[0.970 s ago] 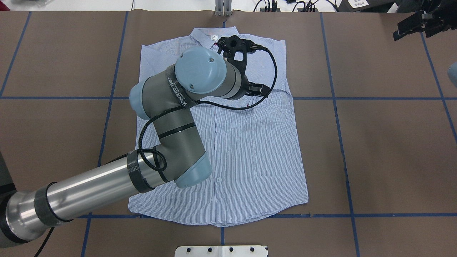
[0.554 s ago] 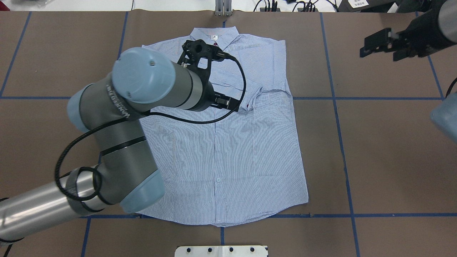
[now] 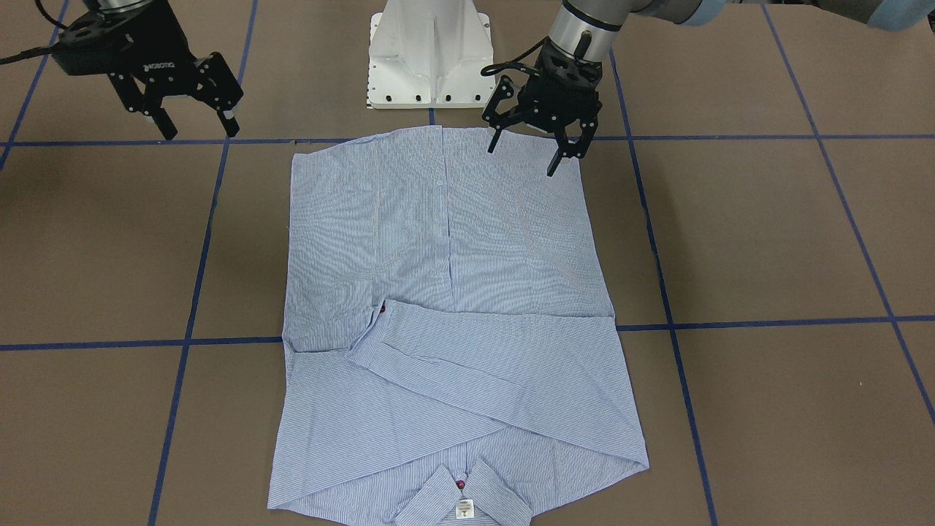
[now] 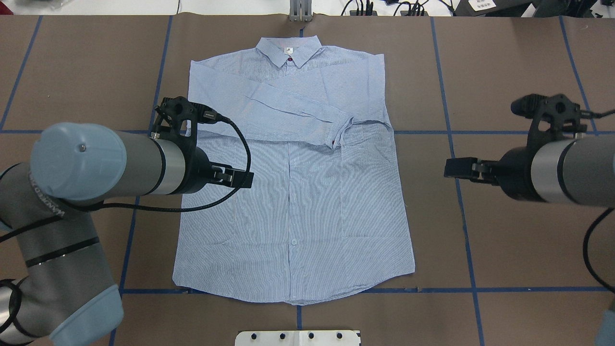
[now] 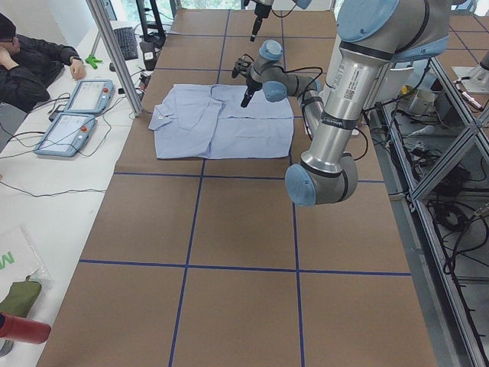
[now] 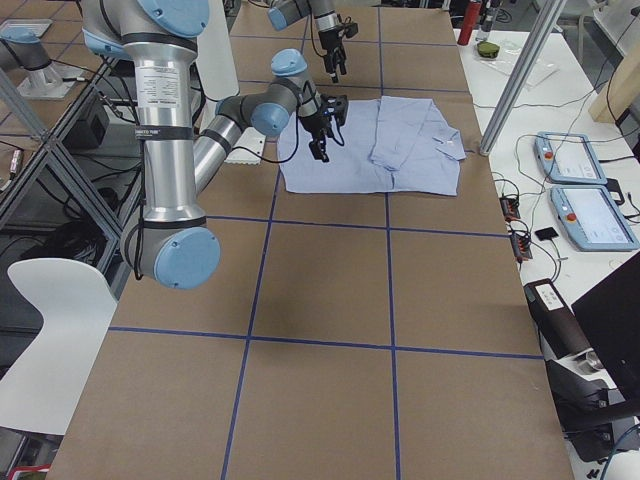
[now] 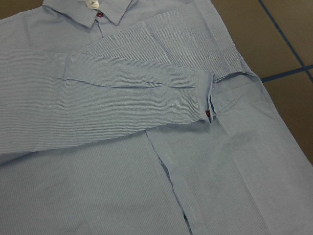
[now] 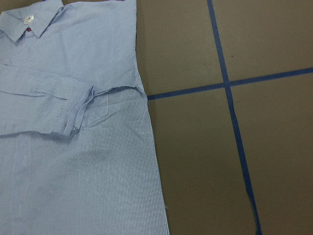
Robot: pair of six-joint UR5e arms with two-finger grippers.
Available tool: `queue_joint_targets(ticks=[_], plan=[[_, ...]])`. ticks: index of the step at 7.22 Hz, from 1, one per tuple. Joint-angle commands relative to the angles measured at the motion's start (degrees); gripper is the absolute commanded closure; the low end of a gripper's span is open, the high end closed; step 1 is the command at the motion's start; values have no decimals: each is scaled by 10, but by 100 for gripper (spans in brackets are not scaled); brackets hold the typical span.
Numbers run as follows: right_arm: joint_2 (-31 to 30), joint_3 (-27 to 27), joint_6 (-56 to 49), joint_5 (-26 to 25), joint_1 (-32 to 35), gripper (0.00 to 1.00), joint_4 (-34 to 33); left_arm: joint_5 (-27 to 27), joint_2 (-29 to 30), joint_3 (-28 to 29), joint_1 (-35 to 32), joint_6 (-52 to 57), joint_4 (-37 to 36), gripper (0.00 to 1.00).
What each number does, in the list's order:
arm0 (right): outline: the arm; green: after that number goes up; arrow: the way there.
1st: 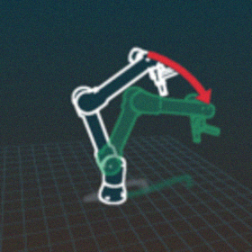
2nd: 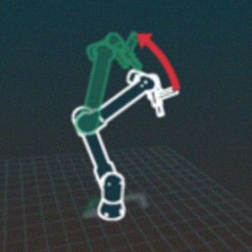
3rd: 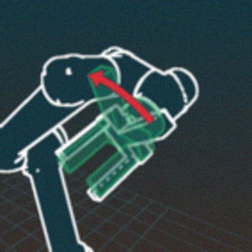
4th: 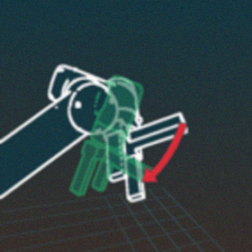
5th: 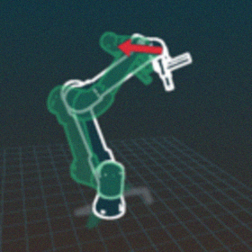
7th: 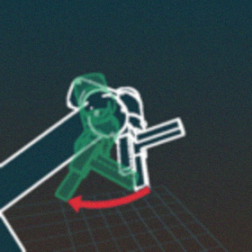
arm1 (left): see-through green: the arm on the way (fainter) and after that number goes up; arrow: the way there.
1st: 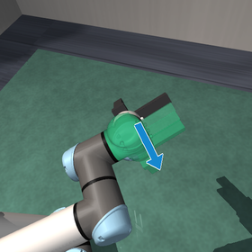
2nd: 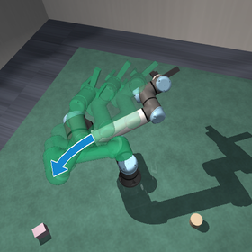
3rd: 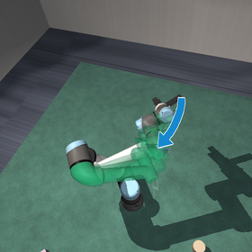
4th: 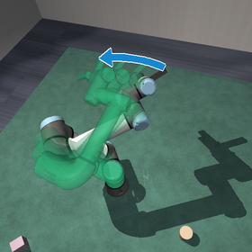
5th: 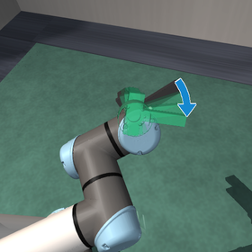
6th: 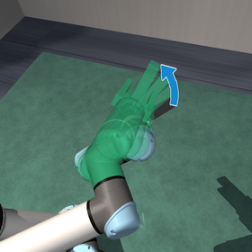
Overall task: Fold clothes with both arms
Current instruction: 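Move the left gripper to a near hem corner while the right moves to the other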
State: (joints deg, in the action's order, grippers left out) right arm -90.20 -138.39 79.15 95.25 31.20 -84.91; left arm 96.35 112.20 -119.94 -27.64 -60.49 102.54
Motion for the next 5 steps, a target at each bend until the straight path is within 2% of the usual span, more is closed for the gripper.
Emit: queue_joint_targets(ticks=[1,2,3,5], plan=[[-49,-23,83,-110,-126,0,1,-70,-77,-27,89,-80,26,0],[-50,-23,102,-137,-151,0,2,-86,-134,-32,122,-119,74,0],[-50,-23,102,-144,-155,0,2,-129,-177,-31,163,-169,108,0],[-45,-24,102,-145,-156,0,2,-139,-198,-14,204,-207,106,0]])
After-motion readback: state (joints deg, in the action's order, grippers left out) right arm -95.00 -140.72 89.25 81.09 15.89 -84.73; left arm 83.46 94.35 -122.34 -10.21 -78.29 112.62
